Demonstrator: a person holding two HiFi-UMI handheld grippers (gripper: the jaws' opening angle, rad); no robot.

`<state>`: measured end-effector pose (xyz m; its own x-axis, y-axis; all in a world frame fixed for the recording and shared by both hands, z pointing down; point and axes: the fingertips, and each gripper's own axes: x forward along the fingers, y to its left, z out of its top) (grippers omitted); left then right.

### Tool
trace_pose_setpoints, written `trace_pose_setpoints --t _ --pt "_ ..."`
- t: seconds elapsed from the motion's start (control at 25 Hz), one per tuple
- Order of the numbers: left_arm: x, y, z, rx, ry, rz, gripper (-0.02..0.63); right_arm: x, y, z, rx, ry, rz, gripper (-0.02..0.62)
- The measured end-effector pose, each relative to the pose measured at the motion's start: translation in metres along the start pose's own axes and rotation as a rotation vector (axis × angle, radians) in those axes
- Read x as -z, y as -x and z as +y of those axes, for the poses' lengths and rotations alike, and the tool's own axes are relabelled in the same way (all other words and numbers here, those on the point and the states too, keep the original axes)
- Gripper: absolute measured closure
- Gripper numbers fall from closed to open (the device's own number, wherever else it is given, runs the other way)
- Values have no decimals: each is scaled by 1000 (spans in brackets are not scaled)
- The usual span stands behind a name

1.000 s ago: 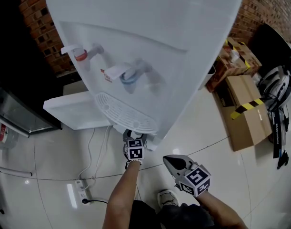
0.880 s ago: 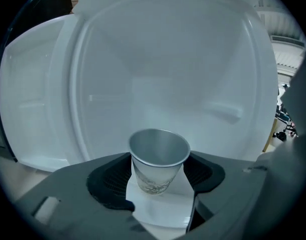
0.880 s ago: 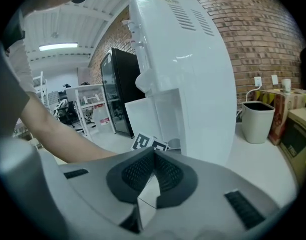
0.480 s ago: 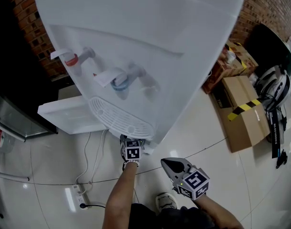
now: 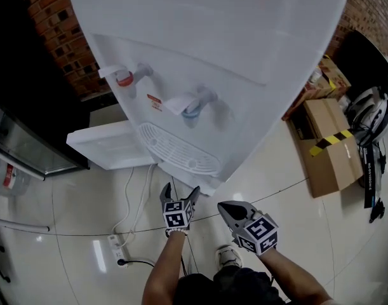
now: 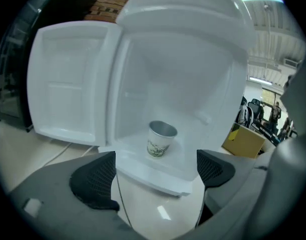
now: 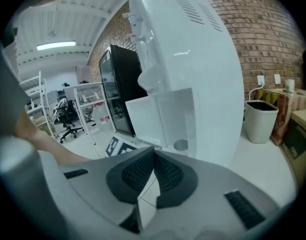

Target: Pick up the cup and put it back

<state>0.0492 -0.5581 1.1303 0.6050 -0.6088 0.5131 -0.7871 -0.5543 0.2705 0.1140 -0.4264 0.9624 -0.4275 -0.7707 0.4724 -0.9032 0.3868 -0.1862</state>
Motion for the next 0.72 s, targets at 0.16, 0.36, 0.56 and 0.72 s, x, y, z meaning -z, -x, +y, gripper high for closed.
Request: trace_pose_setpoints --t 0.16,0.36,0.56,0.72 --pt "-22 98 -5 -30 64 7 143 -27 28 17 16 -1 79 584" --pt "-71 259 -35 -75 39 -26 356 -75 79 52 28 -15 140 584" --pt "-115 404 -66 -192 27 17 569 -132 158 95 40 -11 178 584" --pt "-158 492 -116 -171 100 37 595 -185 235 129 57 -41 170 584"
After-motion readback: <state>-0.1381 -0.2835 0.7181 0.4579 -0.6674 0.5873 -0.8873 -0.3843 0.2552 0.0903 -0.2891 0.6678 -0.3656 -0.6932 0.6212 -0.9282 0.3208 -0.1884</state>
